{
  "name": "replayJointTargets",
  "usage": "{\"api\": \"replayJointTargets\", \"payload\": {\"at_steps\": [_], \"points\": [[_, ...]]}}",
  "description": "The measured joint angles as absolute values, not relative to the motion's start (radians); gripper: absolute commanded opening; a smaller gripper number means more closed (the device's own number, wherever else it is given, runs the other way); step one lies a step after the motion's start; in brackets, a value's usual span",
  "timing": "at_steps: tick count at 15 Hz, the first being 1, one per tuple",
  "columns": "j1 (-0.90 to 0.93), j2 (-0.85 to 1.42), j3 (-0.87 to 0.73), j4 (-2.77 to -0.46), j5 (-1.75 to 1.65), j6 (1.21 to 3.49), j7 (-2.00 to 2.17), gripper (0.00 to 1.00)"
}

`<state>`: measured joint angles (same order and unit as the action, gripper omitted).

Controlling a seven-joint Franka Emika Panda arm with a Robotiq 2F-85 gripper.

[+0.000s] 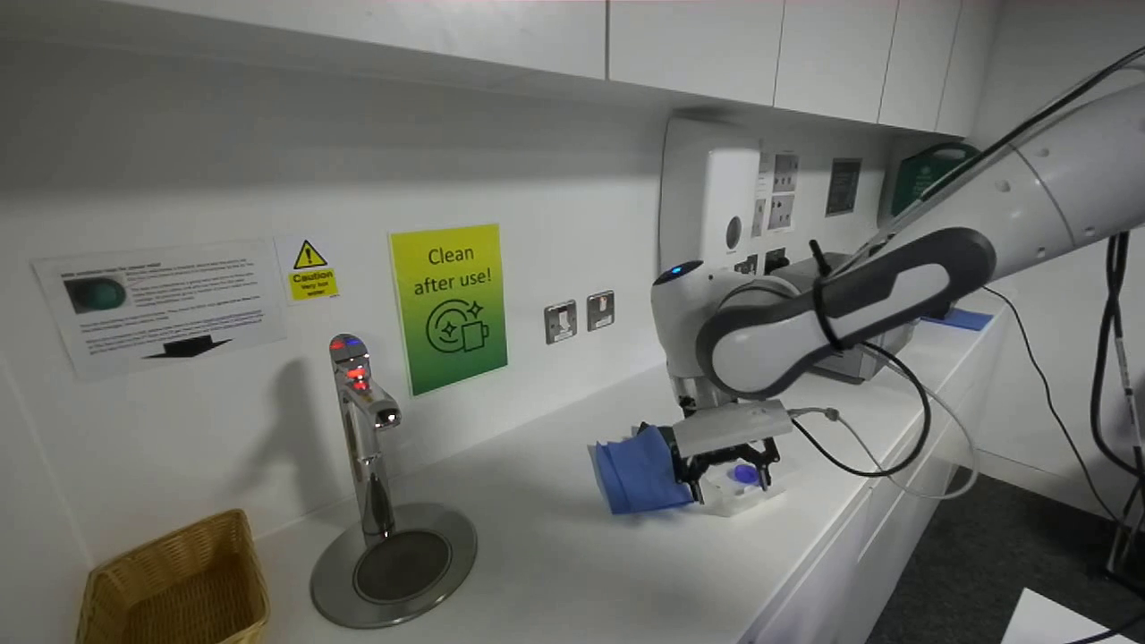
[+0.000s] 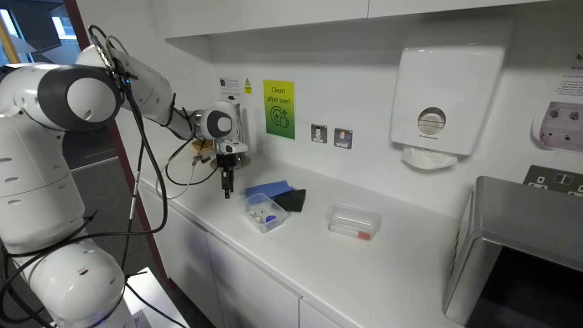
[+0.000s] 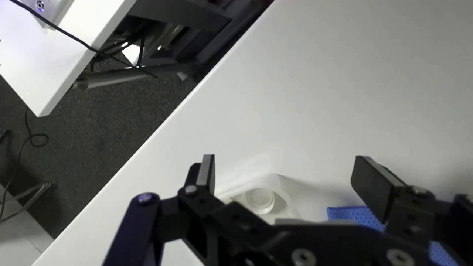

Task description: Remove the blue paper towel from the bowl

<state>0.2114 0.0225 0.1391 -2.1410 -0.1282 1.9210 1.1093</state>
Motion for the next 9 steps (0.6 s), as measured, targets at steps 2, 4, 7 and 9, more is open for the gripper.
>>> {"api": "replayJointTargets", "payload": {"at_steps": [2, 4, 7, 9], "points": [[0.226, -0.047, 0.176, -2.226, -0.192, 1.981, 1.161, 1.0], [0.226, -0.126, 0.205, -2.31, -0.219, 2.06, 1.187, 1.0], [0.226, -0.259, 0.22, -2.421, -0.214, 2.174, 1.187, 1.0], [0.224, -0.335, 0.219, -2.467, -0.179, 2.204, 1.161, 1.0]]}}
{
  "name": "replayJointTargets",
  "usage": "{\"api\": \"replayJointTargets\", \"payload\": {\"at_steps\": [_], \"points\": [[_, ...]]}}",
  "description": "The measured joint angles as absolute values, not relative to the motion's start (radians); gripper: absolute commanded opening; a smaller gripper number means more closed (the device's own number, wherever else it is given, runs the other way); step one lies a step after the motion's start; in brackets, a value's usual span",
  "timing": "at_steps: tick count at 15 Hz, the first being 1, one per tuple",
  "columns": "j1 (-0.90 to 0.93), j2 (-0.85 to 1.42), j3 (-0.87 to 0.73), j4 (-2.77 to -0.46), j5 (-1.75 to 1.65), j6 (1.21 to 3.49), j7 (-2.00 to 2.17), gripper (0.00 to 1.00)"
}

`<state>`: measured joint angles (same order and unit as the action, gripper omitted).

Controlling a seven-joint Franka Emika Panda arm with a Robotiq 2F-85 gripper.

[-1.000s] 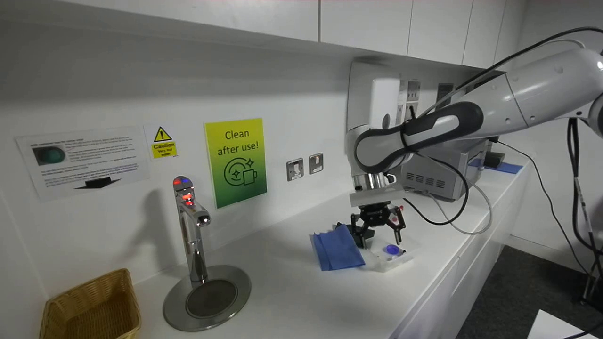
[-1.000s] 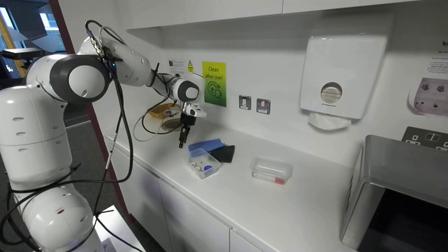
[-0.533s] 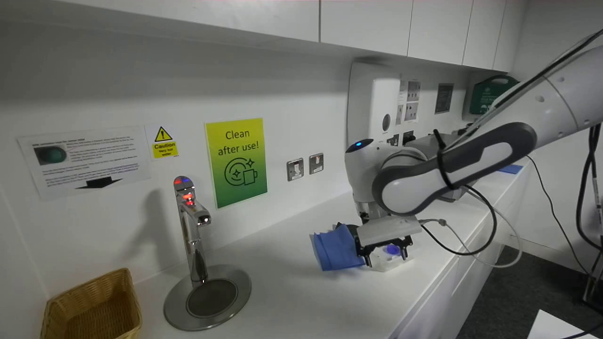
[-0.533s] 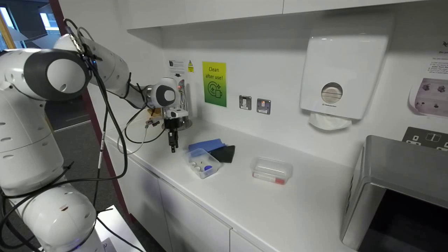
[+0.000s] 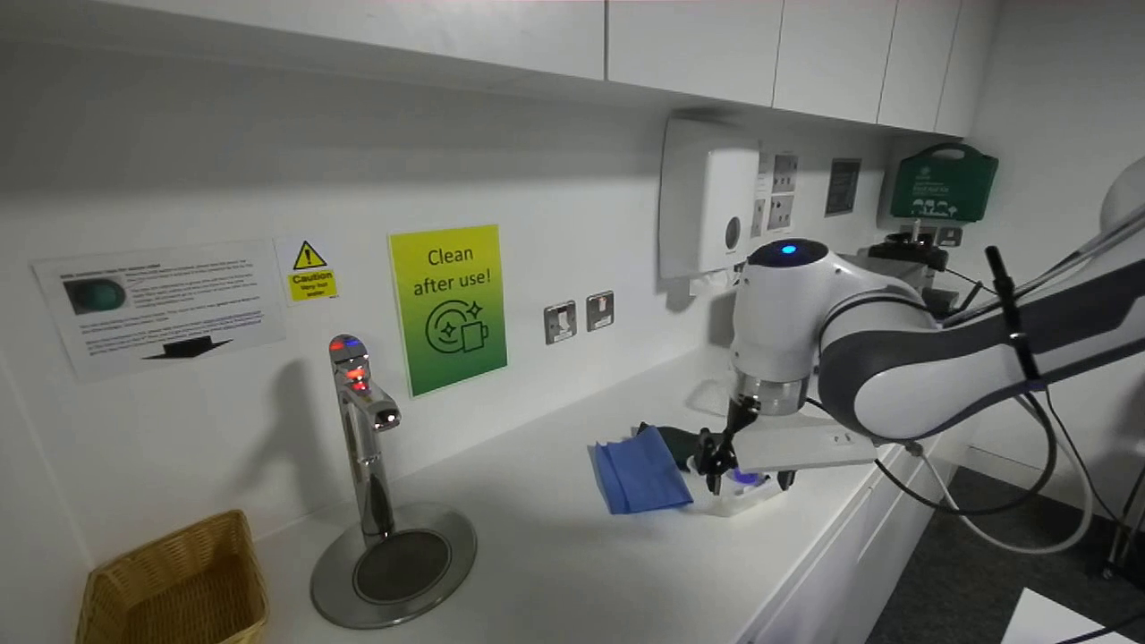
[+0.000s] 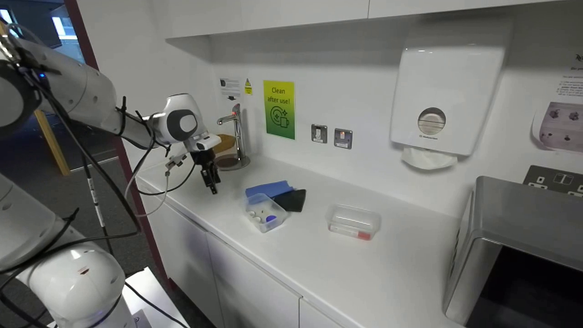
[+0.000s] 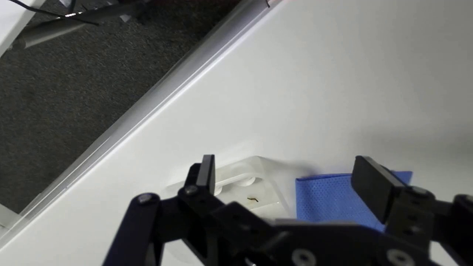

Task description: Remove the blue paper towel from the bowl

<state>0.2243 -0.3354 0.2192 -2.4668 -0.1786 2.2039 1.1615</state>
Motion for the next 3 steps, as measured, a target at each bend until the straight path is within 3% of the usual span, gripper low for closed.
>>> {"api": "replayJointTargets", "payload": {"at_steps": [3], "points": [[0.216, -0.348, 0.231, -2.473, -0.173, 2.202, 1.157, 1.0]]}}
